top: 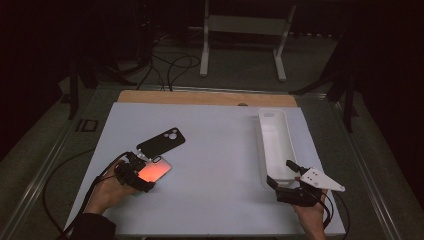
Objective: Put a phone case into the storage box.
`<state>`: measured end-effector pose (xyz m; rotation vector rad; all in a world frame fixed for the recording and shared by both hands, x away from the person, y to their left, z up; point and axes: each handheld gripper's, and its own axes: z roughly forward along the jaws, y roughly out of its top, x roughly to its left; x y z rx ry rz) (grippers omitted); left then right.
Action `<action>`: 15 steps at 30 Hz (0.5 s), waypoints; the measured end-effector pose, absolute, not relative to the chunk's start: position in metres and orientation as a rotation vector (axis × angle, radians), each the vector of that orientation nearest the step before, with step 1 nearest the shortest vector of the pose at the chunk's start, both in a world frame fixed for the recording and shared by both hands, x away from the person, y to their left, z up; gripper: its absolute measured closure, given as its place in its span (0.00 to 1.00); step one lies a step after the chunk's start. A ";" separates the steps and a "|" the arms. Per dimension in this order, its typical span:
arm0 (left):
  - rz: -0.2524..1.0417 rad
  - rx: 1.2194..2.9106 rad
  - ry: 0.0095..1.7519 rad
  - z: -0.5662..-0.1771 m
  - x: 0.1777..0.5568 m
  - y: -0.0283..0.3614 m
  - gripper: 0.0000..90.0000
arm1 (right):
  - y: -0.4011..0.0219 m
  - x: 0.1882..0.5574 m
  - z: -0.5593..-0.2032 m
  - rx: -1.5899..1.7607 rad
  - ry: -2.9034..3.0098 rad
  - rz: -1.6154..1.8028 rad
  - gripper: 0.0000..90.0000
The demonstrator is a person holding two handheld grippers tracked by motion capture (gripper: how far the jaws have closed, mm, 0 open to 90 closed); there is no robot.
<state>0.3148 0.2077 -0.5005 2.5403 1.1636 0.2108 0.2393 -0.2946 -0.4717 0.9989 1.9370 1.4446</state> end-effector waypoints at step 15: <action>0.340 2.409 1.137 -0.479 0.301 0.202 0.19 | -0.295 0.242 -0.469 1.020 1.943 1.436 0.10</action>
